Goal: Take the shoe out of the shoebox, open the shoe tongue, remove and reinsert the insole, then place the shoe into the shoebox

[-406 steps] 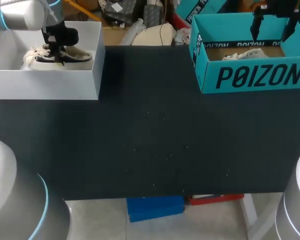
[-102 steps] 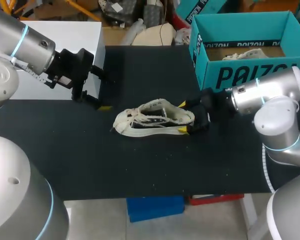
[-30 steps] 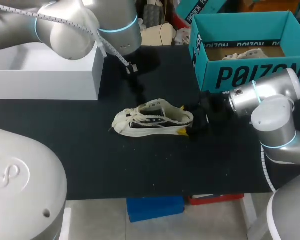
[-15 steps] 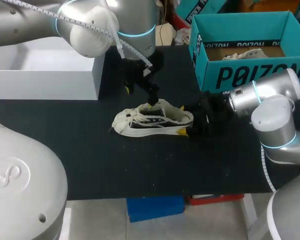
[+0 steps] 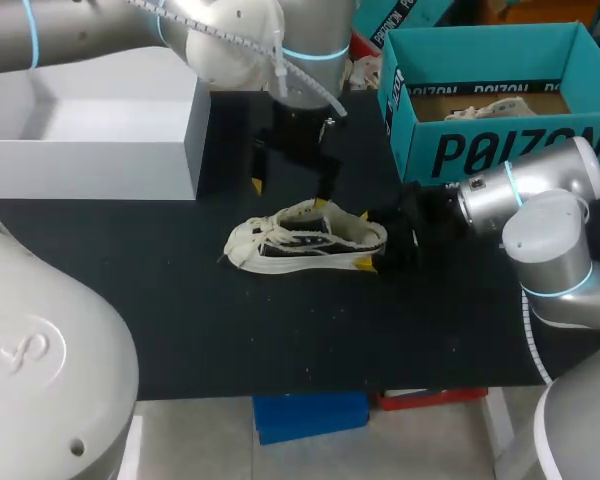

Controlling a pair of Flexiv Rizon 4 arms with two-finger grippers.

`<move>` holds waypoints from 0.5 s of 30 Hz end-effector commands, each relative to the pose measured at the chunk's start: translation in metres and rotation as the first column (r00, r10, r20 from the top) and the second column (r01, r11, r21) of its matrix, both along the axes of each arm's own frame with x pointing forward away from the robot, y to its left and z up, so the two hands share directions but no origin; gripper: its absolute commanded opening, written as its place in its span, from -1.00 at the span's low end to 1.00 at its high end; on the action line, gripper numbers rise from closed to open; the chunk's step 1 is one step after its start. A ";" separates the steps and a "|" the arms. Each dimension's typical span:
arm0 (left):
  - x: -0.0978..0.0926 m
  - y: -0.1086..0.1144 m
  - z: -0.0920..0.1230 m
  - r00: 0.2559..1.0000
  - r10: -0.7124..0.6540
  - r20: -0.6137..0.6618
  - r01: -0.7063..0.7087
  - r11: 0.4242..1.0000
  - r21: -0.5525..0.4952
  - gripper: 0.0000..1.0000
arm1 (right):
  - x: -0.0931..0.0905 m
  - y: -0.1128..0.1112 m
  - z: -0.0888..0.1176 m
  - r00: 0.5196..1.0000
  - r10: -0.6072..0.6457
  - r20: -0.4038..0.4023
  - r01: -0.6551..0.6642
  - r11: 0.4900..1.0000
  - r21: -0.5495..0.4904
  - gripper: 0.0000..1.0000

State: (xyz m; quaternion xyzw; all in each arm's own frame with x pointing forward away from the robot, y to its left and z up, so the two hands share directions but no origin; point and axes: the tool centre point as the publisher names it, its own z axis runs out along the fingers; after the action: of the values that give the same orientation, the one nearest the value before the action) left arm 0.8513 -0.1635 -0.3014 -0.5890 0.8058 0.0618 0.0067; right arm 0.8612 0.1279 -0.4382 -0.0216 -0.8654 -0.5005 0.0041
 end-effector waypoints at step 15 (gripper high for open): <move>0.000 -0.051 -0.043 0.946 0.300 0.121 -0.310 0.948 0.072 0.91 | 0.001 0.003 -0.004 1.000 -0.001 0.000 0.001 1.000 -0.001 -1.00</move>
State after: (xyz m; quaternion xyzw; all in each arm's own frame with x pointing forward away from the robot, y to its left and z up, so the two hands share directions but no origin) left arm 0.8525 -0.2066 -0.3384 -0.7092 0.6998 0.0595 0.0624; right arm 0.8612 0.1279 -0.4383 -0.0216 -0.8654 -0.5006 0.0042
